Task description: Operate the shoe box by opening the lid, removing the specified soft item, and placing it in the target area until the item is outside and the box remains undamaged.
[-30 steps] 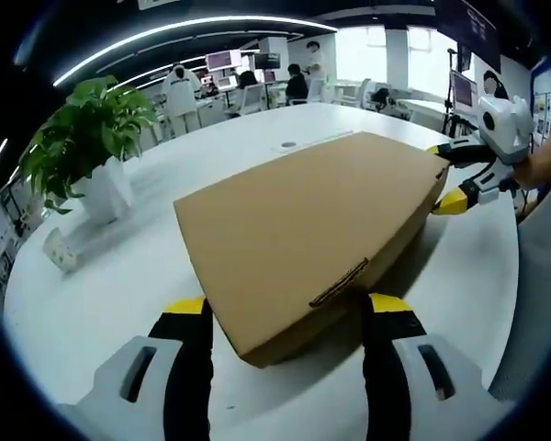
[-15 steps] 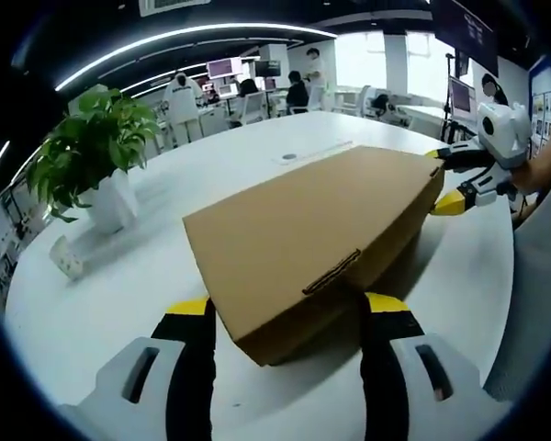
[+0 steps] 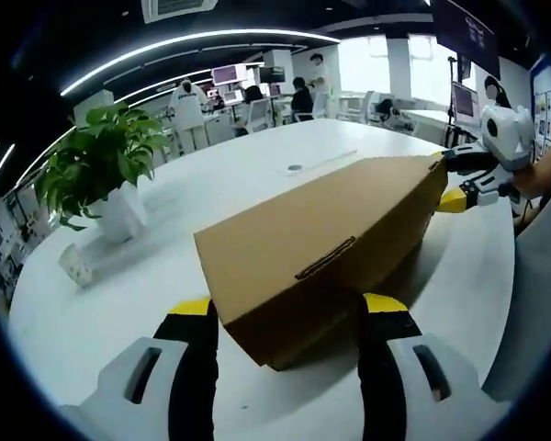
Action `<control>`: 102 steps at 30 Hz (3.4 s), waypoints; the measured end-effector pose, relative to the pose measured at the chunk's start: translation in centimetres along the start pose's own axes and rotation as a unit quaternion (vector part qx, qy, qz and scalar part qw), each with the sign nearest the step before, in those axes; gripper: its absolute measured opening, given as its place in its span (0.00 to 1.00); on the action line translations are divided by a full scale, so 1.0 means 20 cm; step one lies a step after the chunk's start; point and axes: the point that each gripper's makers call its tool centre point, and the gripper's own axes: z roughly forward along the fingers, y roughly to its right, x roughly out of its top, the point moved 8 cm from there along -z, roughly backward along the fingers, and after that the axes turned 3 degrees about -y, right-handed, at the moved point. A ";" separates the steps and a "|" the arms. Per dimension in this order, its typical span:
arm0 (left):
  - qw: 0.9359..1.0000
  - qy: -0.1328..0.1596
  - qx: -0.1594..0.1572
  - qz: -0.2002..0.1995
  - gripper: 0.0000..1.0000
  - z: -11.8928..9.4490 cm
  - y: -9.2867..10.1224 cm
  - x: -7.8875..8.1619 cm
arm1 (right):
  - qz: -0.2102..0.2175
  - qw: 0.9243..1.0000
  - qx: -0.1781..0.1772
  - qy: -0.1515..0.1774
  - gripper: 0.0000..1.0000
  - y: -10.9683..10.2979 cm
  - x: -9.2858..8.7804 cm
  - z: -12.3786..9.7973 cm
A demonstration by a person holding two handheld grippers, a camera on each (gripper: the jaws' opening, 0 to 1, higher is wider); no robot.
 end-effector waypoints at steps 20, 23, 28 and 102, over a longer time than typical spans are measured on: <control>1.000 0.019 0.013 -0.003 0.57 -0.04 -0.04 0.10 | -0.009 1.000 -0.017 0.021 0.42 0.05 0.10 -0.03; 1.000 0.025 0.016 -0.003 0.57 -0.04 -0.04 0.12 | -0.011 0.999 -0.019 0.024 0.42 0.06 0.12 -0.03; 0.999 0.030 0.021 0.001 0.55 -0.05 -0.06 0.15 | -0.014 0.999 -0.026 0.029 0.39 0.08 0.15 -0.03; 0.995 0.074 0.060 0.013 0.38 0.10 -0.34 0.48 | -0.038 0.997 -0.069 0.018 0.01 0.43 0.26 0.21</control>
